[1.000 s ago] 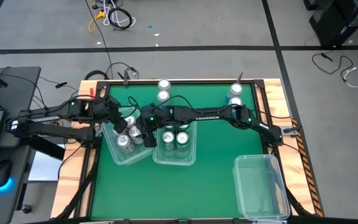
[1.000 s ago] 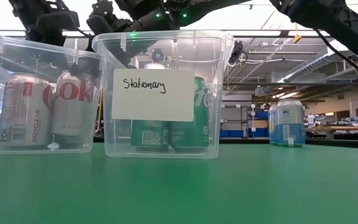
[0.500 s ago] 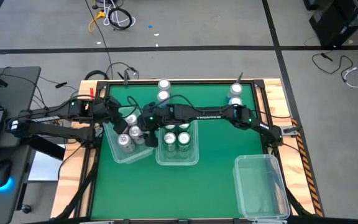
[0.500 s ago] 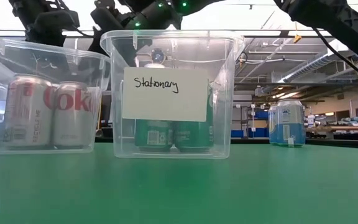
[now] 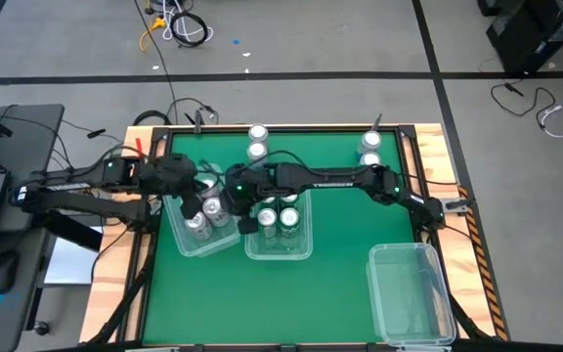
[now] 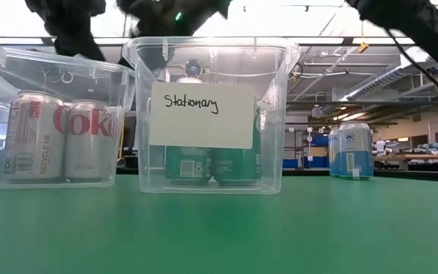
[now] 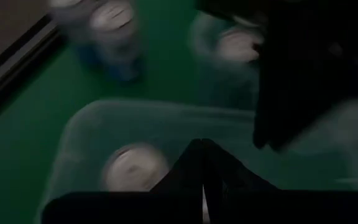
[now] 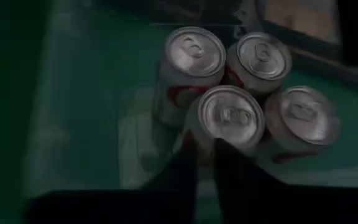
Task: Sort soda cans
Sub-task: Adjust the left bin
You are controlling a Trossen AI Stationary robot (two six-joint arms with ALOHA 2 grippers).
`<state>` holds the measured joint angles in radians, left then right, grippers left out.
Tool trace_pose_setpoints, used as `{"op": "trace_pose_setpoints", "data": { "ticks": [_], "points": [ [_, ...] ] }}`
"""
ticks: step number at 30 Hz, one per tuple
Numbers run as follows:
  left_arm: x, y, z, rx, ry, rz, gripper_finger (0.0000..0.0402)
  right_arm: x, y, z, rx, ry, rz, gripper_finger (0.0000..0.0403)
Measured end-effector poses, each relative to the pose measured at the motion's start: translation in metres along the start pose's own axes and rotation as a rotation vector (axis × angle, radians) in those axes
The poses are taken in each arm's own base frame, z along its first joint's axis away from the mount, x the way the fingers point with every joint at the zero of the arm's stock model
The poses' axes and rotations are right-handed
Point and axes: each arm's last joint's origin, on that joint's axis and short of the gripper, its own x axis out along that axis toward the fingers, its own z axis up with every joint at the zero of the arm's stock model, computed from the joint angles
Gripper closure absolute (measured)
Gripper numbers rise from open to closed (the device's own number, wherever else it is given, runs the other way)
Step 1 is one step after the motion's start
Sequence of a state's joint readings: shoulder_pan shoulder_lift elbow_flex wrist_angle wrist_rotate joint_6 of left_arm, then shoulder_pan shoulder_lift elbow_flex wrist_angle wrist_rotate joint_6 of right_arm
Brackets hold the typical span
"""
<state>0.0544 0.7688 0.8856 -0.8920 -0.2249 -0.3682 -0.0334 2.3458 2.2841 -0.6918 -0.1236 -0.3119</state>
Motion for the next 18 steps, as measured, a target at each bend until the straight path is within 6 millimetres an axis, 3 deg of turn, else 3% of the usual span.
{"op": "trace_pose_setpoints", "data": {
  "ticks": [2,6,9,13,18],
  "points": [
    [-0.002,-0.007,0.000,0.047,-0.024,-0.051,0.0402,-0.025,0.005,0.006,-0.044,0.046,-0.007,0.0392],
    [-0.006,-0.025,-0.001,0.124,-0.061,-0.149,0.0402,-0.076,0.014,0.011,-0.065,0.135,0.010,0.0397],
    [-0.007,-0.041,-0.003,0.194,-0.089,-0.203,0.0402,-0.102,0.018,0.008,-0.059,0.181,0.023,0.0401],
    [-0.004,-0.064,-0.008,0.275,-0.091,-0.270,0.0402,-0.124,0.024,-0.007,-0.004,0.199,0.022,0.0402],
    [0.013,-0.099,-0.020,0.380,-0.024,-0.330,0.0402,-0.136,0.038,-0.038,0.045,0.161,0.008,0.0403]
  ]
}}
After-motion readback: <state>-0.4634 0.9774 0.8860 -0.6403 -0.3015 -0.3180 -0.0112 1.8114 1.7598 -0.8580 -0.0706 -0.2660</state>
